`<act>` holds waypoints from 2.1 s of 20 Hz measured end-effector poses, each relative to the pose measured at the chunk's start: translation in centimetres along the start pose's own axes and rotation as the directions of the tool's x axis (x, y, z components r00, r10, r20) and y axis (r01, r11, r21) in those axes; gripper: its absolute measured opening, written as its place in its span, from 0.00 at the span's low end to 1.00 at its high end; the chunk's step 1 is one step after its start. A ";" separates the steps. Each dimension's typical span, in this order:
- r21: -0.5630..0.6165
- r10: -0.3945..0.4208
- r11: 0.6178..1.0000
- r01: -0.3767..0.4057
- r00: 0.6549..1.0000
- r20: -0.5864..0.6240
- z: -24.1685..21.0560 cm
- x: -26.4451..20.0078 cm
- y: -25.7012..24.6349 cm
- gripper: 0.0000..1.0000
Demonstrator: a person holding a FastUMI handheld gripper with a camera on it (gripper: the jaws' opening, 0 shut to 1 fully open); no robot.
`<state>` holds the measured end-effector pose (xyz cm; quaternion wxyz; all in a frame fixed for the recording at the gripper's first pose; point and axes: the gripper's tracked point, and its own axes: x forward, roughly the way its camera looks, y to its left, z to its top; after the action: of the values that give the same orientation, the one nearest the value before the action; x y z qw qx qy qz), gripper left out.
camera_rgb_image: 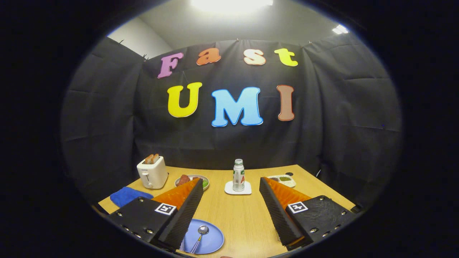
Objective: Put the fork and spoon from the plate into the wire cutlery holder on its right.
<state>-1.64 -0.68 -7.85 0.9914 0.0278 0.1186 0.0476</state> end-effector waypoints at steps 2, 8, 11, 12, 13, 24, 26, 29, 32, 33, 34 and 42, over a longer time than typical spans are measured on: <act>0.012 0.007 1.000 -0.007 0.999 -0.046 -1.5 0.3 0.8 0.97; -0.019 0.084 0.995 -0.103 0.890 -0.448 -12.6 -0.2 5.0 0.98; -0.033 0.073 0.994 -0.106 0.848 -0.525 -15.3 -0.6 5.7 0.97; -0.033 0.070 0.994 -0.104 0.835 -0.546 -16.0 -0.5 6.0 0.98; -0.031 0.071 0.994 -0.107 0.820 -0.569 -17.0 -0.7 6.3 0.98; -0.053 0.028 0.994 -0.092 0.704 -0.710 -22.0 -0.6 7.0 0.98; -0.050 0.024 0.995 -0.091 0.675 -0.737 -22.9 -0.7 7.1 0.96; -0.057 0.021 0.993 -0.103 0.631 -0.775 -24.2 -0.6 7.3 0.83; -0.059 0.024 0.991 -0.124 0.580 -0.814 -25.0 -0.8 7.7 0.77; -0.061 0.024 0.989 -0.133 0.563 -0.826 -25.3 -0.8 7.8 0.77; -0.066 0.020 0.988 -0.140 0.538 -0.843 -25.6 -1.0 7.9 0.62; -0.078 -0.006 0.981 -0.177 0.374 -0.927 -27.9 -1.0 7.9 0.11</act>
<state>-9.96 8.27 -34.21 0.7515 -0.0789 0.6447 0.1159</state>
